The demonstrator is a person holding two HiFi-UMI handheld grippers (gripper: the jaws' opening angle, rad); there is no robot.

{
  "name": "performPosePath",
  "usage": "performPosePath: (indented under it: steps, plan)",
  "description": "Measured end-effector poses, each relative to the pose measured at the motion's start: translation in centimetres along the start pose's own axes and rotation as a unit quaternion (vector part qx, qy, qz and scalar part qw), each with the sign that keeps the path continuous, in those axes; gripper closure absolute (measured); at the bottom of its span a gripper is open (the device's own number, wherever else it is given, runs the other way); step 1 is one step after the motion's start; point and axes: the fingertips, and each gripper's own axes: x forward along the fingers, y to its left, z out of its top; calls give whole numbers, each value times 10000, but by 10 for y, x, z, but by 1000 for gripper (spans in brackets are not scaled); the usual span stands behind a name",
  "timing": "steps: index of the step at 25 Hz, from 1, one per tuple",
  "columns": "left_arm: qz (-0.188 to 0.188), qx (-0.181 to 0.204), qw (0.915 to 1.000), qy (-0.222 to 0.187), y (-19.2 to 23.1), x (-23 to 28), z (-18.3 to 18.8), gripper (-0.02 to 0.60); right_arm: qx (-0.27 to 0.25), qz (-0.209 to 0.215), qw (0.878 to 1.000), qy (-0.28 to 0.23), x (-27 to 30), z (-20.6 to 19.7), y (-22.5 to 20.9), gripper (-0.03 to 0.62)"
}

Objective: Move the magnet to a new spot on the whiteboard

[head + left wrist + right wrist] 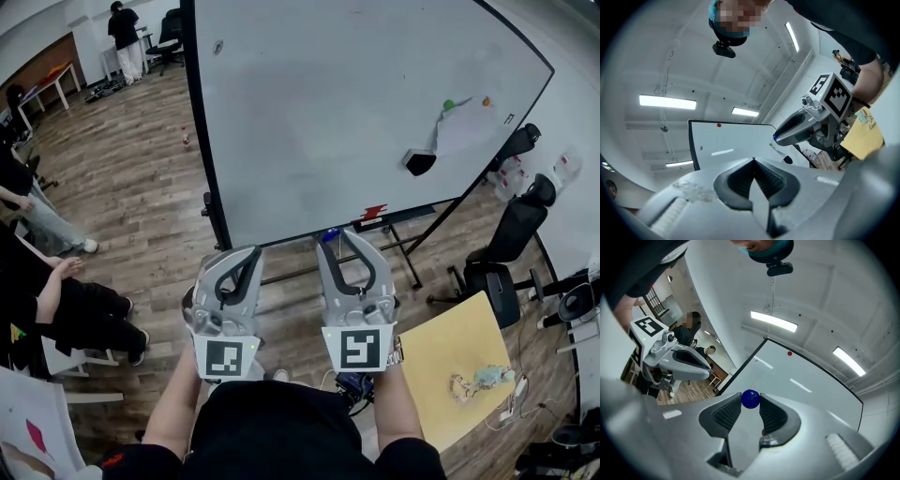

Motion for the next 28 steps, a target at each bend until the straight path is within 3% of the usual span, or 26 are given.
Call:
performPosePath:
  steps: [28]
  plan:
    - [-12, -95, 10000, -29, 69, 37, -69, 581, -118, -2, 9996, 259, 107, -18, 11, 466]
